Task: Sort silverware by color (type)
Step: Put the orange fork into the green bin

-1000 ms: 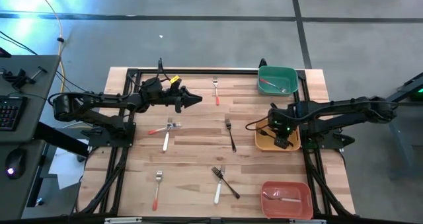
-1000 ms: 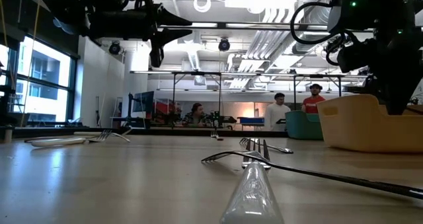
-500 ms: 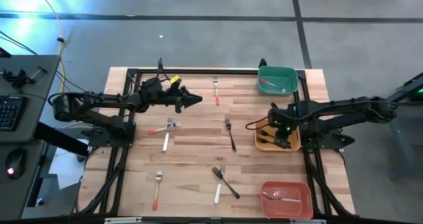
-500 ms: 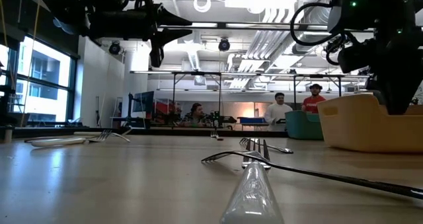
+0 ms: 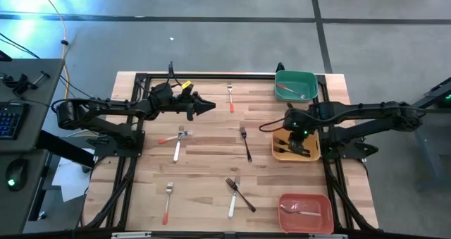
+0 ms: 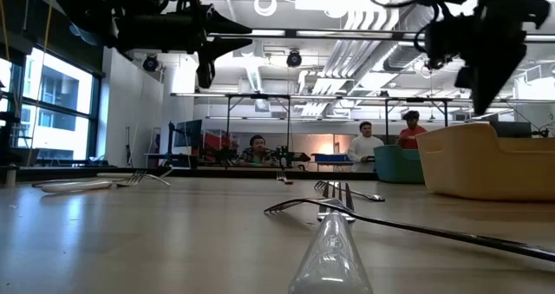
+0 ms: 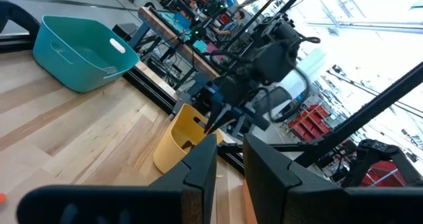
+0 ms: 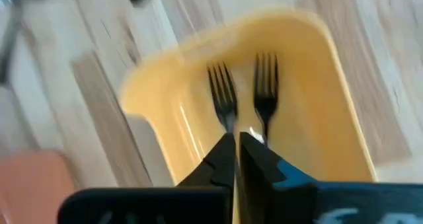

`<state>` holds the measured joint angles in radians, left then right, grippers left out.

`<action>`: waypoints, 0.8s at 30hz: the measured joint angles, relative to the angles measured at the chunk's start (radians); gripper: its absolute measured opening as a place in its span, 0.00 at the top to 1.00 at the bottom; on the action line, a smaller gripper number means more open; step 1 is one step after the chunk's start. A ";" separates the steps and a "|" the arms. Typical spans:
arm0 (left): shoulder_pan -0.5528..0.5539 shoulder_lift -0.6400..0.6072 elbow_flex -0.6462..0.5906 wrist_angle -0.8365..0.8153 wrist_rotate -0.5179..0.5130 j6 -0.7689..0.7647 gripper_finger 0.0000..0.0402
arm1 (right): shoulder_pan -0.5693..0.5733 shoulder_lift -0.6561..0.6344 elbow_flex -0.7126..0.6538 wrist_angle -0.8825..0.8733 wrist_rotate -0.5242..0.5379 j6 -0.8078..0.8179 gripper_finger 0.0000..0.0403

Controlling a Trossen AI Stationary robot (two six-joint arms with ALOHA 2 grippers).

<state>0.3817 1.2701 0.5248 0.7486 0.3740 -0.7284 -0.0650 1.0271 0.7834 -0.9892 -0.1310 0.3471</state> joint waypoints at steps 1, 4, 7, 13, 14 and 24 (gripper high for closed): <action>0.000 0.000 0.000 0.000 0.000 0.002 0.84 | 0.000 0.000 0.001 0.030 0.000 0.015 0.98; 0.000 0.000 0.000 0.000 0.000 0.007 0.84 | 0.000 0.000 -0.001 0.151 -0.006 0.067 0.97; 0.000 0.000 0.000 0.000 0.000 0.008 0.84 | 0.000 0.000 -0.018 0.326 -0.031 0.107 0.99; 0.000 0.000 0.000 -0.002 0.000 0.016 0.84 | 0.000 0.000 -0.046 0.572 0.023 0.169 1.00; 0.000 0.000 0.000 -0.003 0.000 0.023 0.84 | 0.000 0.000 -0.046 0.589 0.039 0.173 1.00; 0.000 0.000 0.000 -0.067 0.000 0.050 0.86 | 0.000 0.000 -0.046 0.719 0.147 0.199 1.00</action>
<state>0.3820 1.2701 0.5243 0.6815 0.3737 -0.6786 -0.0647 1.0275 0.7372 -0.2698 0.0165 0.5461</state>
